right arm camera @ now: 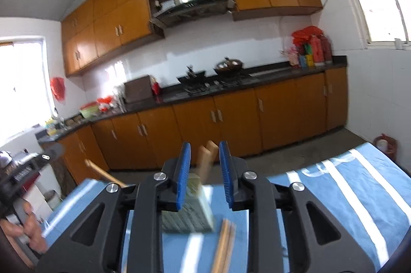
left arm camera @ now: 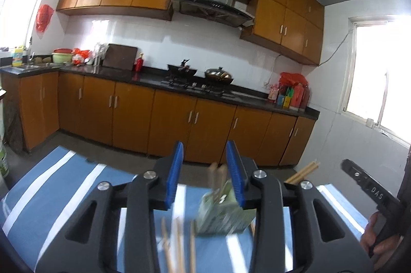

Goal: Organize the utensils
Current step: 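Open both tools to drop the chopsticks into the green holder, then lower the right tool onto a chopstick and close it while the left tool grasps another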

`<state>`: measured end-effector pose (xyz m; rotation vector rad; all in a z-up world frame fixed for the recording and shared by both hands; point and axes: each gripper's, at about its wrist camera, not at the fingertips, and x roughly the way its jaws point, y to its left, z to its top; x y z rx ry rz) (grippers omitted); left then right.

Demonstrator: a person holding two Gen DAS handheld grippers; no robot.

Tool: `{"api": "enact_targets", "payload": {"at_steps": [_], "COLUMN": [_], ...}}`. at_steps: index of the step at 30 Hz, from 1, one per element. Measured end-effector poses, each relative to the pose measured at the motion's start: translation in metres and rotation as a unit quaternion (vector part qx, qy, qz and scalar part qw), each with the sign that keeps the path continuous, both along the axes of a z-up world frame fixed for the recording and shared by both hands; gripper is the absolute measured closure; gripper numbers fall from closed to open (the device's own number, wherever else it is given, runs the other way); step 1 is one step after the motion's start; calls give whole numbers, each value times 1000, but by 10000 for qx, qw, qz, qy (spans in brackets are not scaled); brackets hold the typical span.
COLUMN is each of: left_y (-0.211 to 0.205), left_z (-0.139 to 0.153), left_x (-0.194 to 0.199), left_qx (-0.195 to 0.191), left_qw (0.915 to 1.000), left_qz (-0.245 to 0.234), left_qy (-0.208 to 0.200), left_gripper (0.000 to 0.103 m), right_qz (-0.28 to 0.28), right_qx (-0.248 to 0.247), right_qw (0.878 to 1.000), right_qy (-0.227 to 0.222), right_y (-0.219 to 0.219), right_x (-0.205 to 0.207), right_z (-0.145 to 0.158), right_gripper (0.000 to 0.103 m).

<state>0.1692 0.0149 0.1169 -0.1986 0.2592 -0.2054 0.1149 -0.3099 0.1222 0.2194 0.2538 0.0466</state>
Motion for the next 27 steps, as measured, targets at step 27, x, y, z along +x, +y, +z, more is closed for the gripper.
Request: {"api": "enact_targets", "payload": {"at_steps": [27], "left_y": [33], "left_z": [-185], "left_x": [12], "left_qx": [575], "left_qw": [9600], "left_qz": [138], "left_qy": [2738], "left_gripper": [63], "right_qz": [189], "right_qx": [-702], "right_qw": [9447], "right_qy": [3198], "right_y": [38], "right_x": [29], "right_z": [-196], "right_gripper": [95]}}
